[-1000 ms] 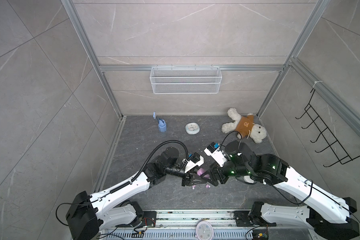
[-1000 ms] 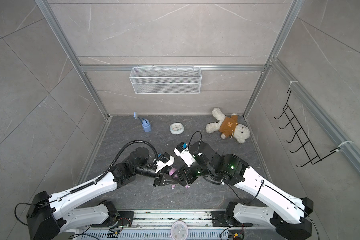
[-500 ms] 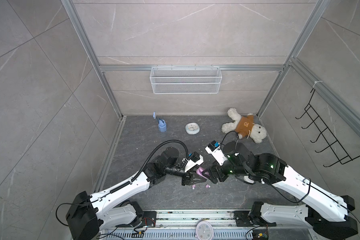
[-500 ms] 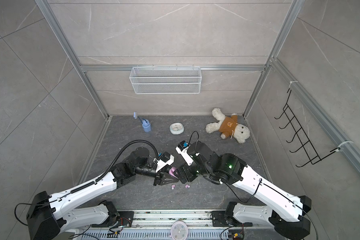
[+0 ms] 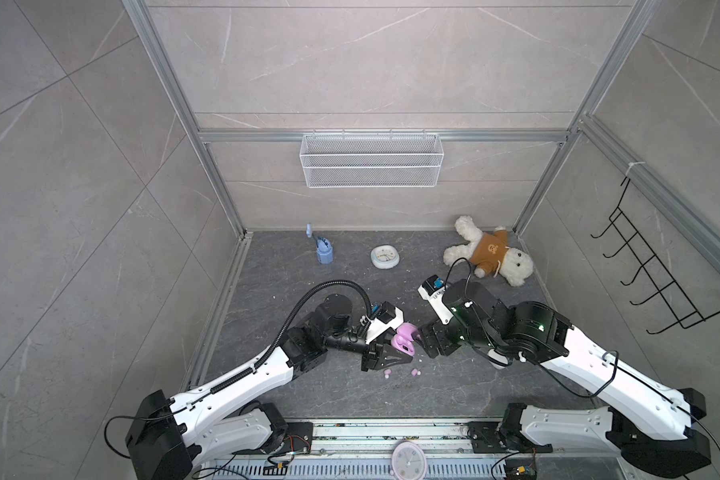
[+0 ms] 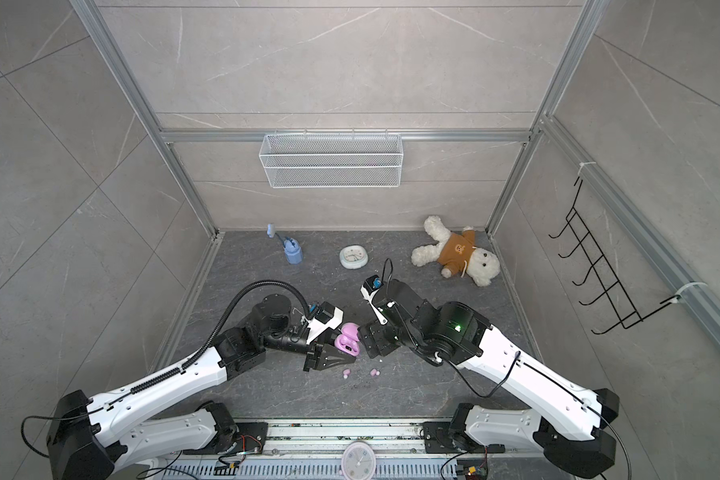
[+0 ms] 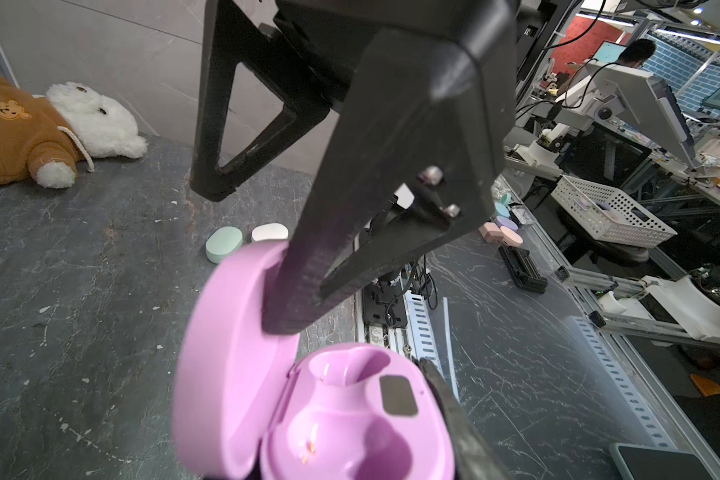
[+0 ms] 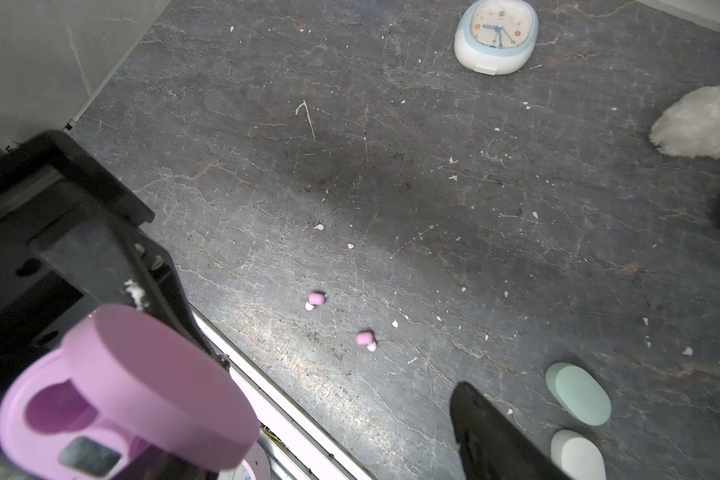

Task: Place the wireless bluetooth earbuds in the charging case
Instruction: 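Release the opened lid and draw the right gripper back from the case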

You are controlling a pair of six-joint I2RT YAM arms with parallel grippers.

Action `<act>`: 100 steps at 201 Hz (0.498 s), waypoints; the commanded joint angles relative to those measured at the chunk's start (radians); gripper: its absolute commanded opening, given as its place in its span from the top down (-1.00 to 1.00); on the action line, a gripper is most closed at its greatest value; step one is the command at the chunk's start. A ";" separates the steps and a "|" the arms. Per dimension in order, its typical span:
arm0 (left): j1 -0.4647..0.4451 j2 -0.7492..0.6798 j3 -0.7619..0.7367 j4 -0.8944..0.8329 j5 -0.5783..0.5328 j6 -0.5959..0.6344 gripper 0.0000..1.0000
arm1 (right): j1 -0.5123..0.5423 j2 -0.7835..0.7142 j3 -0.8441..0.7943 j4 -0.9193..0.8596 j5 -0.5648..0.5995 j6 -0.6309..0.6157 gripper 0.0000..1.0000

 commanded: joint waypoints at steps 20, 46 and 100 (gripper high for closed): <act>-0.005 -0.035 -0.017 0.093 0.062 -0.035 0.70 | -0.047 0.012 0.051 -0.033 0.019 0.012 -0.69; -0.008 -0.035 -0.038 0.132 0.059 -0.056 0.70 | -0.060 0.025 0.061 -0.018 -0.011 0.012 -0.70; -0.008 -0.028 -0.098 0.236 0.020 -0.107 0.71 | -0.099 0.046 0.072 -0.017 -0.054 0.005 -0.73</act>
